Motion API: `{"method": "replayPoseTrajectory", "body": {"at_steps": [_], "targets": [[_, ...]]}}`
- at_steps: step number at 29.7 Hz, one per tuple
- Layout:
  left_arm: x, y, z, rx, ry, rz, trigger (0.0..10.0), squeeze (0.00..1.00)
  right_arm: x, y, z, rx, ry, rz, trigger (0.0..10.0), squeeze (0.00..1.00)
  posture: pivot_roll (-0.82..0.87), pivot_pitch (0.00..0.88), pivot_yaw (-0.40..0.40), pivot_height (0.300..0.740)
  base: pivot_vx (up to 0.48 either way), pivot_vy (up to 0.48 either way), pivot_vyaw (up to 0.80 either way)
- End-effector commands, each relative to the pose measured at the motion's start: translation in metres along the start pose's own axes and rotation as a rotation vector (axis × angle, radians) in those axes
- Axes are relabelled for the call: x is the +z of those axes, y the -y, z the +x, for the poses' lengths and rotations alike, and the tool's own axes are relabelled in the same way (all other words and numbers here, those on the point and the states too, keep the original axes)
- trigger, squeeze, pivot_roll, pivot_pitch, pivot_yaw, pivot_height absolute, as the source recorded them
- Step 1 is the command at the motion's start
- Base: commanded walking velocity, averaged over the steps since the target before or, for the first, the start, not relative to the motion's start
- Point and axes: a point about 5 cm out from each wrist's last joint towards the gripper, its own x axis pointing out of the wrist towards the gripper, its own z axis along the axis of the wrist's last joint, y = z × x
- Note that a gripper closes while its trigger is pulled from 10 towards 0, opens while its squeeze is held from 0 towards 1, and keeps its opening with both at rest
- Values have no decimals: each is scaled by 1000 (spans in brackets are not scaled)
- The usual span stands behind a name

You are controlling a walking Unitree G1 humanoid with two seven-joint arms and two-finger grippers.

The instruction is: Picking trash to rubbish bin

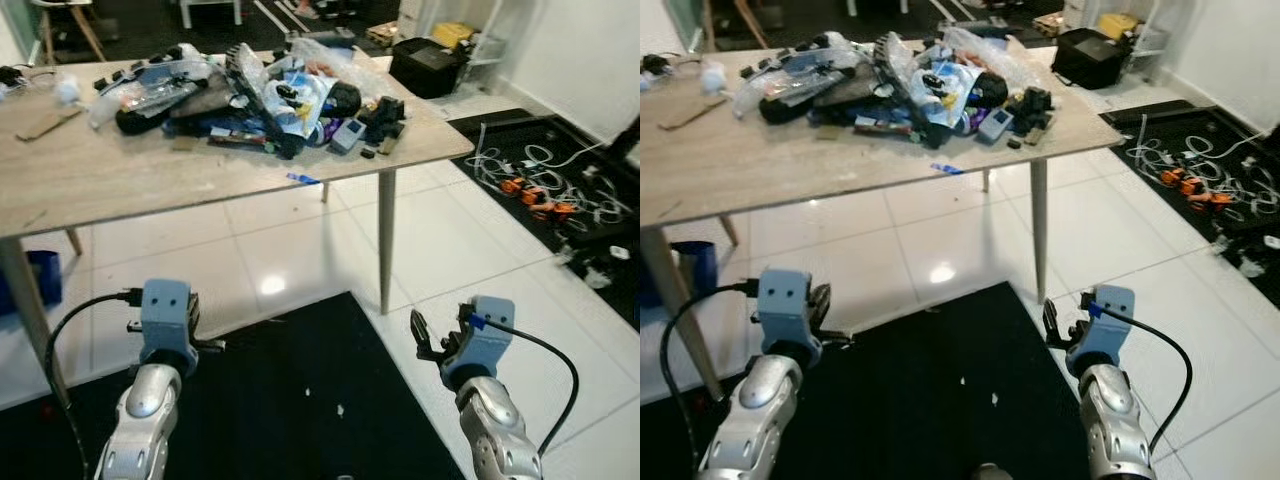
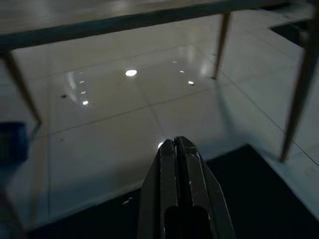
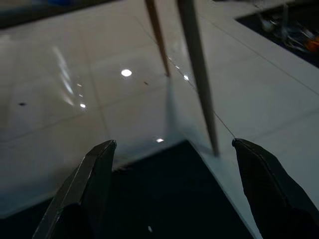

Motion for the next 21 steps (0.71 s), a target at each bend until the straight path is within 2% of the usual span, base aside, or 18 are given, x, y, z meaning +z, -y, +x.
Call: {"method": "replayPoseTrajectory", "body": {"at_steps": [1, 4, 8, 10, 14, 15, 18, 21], "targets": [[4, -2, 0, 32, 19, -29, 10000, 0, 11, -2, 2, 13, 51, -18, 10000, 0, -21, 147, -26, 740, 0, 0, 0], [18, -3, 5, 61, 73, -42, 10000, 0, 33, -5, 9, 36, 145, -40, 10000, 0, -21, 147, -26, 740, 0, 0, 0], [24, -3, 7, 67, 98, -52, 10000, 0, 41, -7, 13, 47, 173, -48, 10000, 0, -22, 140, -35, 740, 0, 0, 0], [38, -1, 11, 58, 143, -69, 10000, 0, 55, -13, 19, 94, 212, -78, 10000, 0, -28, 128, -40, 740, 0, 0, 0], [43, -1, 14, 62, 163, -75, 10000, 0, 60, -18, 20, 130, 223, -91, 10000, 0, -23, 120, -42, 740, 0, 0, 0], [47, 0, 15, 53, 181, -66, 10000, 0, 62, -21, 20, 159, 231, -122, 10000, 0, -23, 118, -42, 740, 0, 0, 0], [50, 0, 15, 53, 185, -64, 10000, 0, 63, -23, 21, 176, 235, -142, 10000, 0, -23, 118, -42, 740, 0, 0, 0], [53, 0, 15, 57, 195, -59, 10000, 0, 67, -27, 22, 191, 245, -151, 10000, 0, -22, 119, -43, 740, 269, 0, 0]]}}
